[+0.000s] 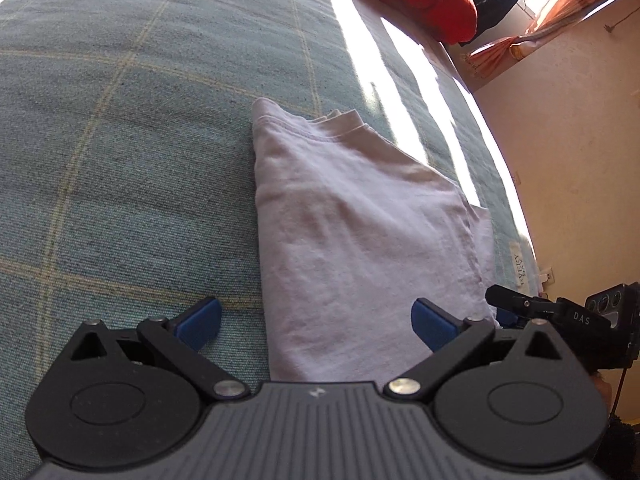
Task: Fold clothes
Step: 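Roll both tools and bring them to the shirt's folded end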
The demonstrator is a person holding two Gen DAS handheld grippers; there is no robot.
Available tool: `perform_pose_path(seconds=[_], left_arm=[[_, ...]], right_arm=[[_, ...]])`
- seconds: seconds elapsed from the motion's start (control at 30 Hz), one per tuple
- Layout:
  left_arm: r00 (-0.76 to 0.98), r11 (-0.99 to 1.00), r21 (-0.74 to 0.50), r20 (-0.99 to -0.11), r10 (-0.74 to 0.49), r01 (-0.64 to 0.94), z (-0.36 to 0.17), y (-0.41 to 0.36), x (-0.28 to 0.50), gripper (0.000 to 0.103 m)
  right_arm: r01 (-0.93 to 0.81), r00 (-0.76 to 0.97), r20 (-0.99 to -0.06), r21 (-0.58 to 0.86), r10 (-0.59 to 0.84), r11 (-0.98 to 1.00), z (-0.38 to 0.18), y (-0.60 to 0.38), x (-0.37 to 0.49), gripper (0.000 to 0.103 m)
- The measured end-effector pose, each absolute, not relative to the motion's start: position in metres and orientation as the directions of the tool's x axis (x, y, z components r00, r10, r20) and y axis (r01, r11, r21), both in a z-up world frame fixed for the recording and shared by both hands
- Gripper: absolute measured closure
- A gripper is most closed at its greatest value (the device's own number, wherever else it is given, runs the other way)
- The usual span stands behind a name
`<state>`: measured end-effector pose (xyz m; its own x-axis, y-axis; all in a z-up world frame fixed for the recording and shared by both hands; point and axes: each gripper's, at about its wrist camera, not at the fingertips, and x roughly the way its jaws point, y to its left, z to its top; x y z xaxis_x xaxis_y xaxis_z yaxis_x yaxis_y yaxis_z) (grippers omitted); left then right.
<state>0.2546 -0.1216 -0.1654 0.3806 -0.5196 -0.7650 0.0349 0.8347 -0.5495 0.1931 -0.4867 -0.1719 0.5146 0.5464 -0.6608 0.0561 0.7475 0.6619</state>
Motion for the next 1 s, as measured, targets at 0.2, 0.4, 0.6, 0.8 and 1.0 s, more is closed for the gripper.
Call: perform_pose_path(seconds=[0.2, 0.4, 0.6, 0.8, 1.0], left_arm=[[0.396, 0.817, -0.575, -0.743, -0.54, 0.034, -0.172, -0.122, 0.282, 0.002], [0.399, 0.811, -0.58, -0.728, -0.557, 0.074, -0.172, -0.133, 0.292, 0.002], [0.352, 0.768, -0.63, -0.697, -0.625, 0.116, -0.172, -0.139, 0.259, 0.002], [0.362, 0.685, -0.724, -0.619, -0.697, 0.082, -0.181, -0.121, 0.245, 0.002], [0.394, 0.662, -0.747, -0.592, -0.703, 0.058, -0.184, -0.12, 0.277, 0.002]], right_arm=[[0.042, 0.515, -0.633, 0.692, 0.578, 0.721, -0.179, -0.486, 0.223, 0.038], [0.039, 0.523, -0.623, 0.7, 0.582, 0.713, -0.183, -0.482, 0.249, 0.038], [0.047, 0.525, -0.584, 0.747, 0.62, 0.663, -0.191, -0.484, 0.232, 0.036], [0.021, 0.474, -0.559, 0.78, 0.681, 0.626, -0.198, -0.483, 0.198, 0.036], [0.004, 0.479, -0.538, 0.791, 0.693, 0.612, -0.199, -0.482, 0.217, 0.036]])
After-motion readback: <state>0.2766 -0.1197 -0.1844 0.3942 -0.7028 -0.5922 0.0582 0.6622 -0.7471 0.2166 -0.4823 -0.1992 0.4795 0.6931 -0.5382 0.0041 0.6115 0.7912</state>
